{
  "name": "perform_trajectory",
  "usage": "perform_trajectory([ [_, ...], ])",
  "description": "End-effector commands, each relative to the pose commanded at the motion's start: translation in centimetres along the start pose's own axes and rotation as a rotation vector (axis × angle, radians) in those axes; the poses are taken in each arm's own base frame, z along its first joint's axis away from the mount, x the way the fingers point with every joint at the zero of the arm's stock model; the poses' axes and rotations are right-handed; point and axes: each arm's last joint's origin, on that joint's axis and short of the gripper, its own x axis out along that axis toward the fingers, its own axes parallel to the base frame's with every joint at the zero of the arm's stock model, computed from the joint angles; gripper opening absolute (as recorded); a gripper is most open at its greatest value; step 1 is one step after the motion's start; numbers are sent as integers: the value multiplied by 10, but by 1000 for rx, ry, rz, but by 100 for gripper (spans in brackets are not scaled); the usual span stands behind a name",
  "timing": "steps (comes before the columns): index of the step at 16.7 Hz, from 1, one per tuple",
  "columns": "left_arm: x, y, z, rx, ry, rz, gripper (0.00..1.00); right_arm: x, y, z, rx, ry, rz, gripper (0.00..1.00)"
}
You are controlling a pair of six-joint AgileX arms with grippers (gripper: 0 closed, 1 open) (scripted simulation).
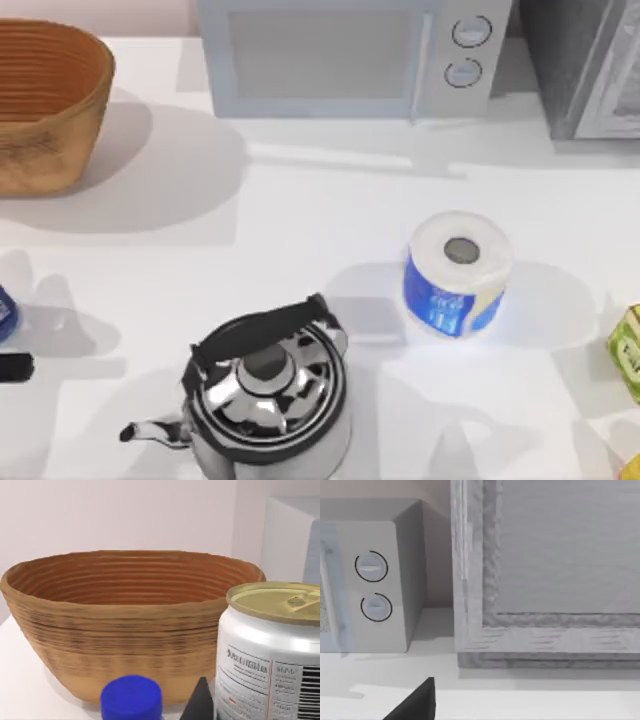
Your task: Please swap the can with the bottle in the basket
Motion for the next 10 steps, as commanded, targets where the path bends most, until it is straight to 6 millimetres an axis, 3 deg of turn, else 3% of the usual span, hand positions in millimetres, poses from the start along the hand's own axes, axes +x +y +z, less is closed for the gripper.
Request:
perform_trajectory([
  [6, 15, -3, 30, -1, 5, -104, 0, 0, 0, 0, 0, 0, 0, 100],
  [10, 50, -10, 60, -2, 13, -261, 0, 0, 0, 0, 0, 0, 0, 100],
])
